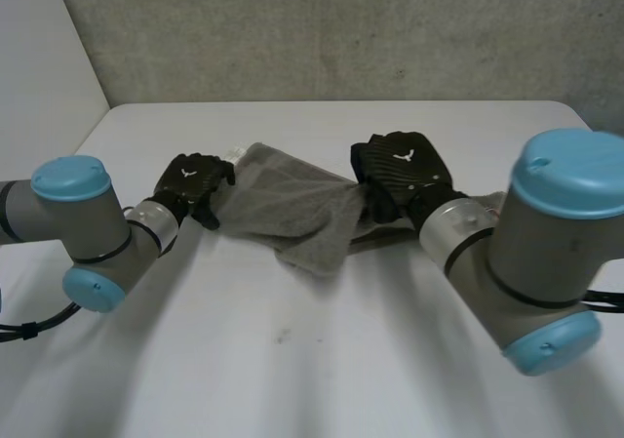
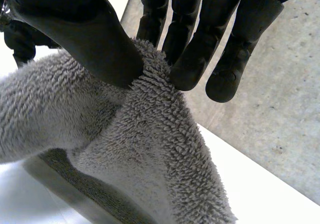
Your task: Fold the towel.
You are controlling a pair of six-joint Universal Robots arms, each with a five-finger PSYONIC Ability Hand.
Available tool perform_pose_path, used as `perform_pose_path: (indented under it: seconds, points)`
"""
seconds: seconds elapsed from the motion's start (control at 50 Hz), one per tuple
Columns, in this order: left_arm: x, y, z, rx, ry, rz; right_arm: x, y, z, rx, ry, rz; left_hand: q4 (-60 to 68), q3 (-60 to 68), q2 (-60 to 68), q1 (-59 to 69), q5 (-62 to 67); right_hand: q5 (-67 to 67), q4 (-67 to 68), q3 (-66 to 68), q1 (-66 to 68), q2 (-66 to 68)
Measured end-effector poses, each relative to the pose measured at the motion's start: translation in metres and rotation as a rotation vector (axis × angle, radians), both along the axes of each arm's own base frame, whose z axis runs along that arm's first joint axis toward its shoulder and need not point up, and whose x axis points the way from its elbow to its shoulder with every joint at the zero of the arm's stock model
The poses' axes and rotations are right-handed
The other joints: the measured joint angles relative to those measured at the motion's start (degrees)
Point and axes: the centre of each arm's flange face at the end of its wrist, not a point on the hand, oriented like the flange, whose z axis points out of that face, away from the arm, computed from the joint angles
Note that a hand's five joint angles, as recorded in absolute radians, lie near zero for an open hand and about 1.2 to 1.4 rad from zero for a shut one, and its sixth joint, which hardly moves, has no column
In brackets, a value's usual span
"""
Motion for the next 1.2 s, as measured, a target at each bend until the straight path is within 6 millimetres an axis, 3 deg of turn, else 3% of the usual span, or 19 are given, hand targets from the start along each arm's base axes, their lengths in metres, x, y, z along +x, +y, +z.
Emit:
perform_pose_path:
  seconds: [0.32, 0.62, 0.76, 0.82, 0.88, 0.96, 1.12, 1.2]
  points:
    - [-0.005, 0.003, -0.008, 0.01, -0.005, -0.015, -0.036, -0.004, 0.012, 0.019, 0.001, -0.027, -0.2, -0.2, -0.3, -0.3, -0.3, 0.0, 0.0, 0.0, 0.0, -0.1]
    - [-0.005, 0.005, -0.015, 0.032, -0.011, -0.016, -0.048, -0.01, 0.005, 0.044, 0.009, -0.037, 1.3, 1.3, 1.4, 1.2, 1.4, 0.0, 0.0, 0.0, 0.0, -0.1]
    - [-0.009, 0.006, -0.02, 0.03, -0.023, -0.026, -0.048, -0.01, 0.004, 0.047, 0.011, -0.037, 27.8, 27.7, 27.8, 27.3, 27.9, 0.0, 0.0, 0.0, 0.0, -0.1]
    - [-0.013, 0.009, -0.018, 0.009, -0.049, -0.038, -0.051, -0.013, 0.004, 0.044, 0.01, -0.046, 33.3, 33.4, 33.6, 32.1, 32.7, 0.0, 0.0, 0.0, 0.0, -0.1]
    - [-0.017, 0.013, -0.008, -0.031, -0.081, -0.048, -0.055, -0.018, 0.006, 0.039, 0.008, -0.065, 35.6, 35.5, 35.6, 33.4, 34.5, 0.0, 0.0, 0.0, 0.0, -0.1]
    - [-0.017, 0.023, 0.025, -0.105, -0.101, -0.049, -0.063, -0.025, 0.01, 0.036, 0.007, -0.093, 36.4, 36.3, 36.4, 34.0, 35.2, 0.0, 0.0, 0.0, 0.0, -0.1]
    - [0.002, 0.068, 0.125, -0.274, -0.068, 0.003, -0.092, -0.029, 0.044, 0.038, 0.056, -0.155, 36.6, 36.5, 36.6, 34.2, 35.5, 0.0, 0.0, 0.0, 0.0, -0.1]
    - [0.011, 0.094, 0.162, -0.327, -0.05, 0.021, -0.106, -0.028, 0.066, 0.028, 0.106, -0.167, 36.6, 36.5, 36.7, 34.5, 35.7, 0.2, 0.0, 0.0, 0.0, -0.1]
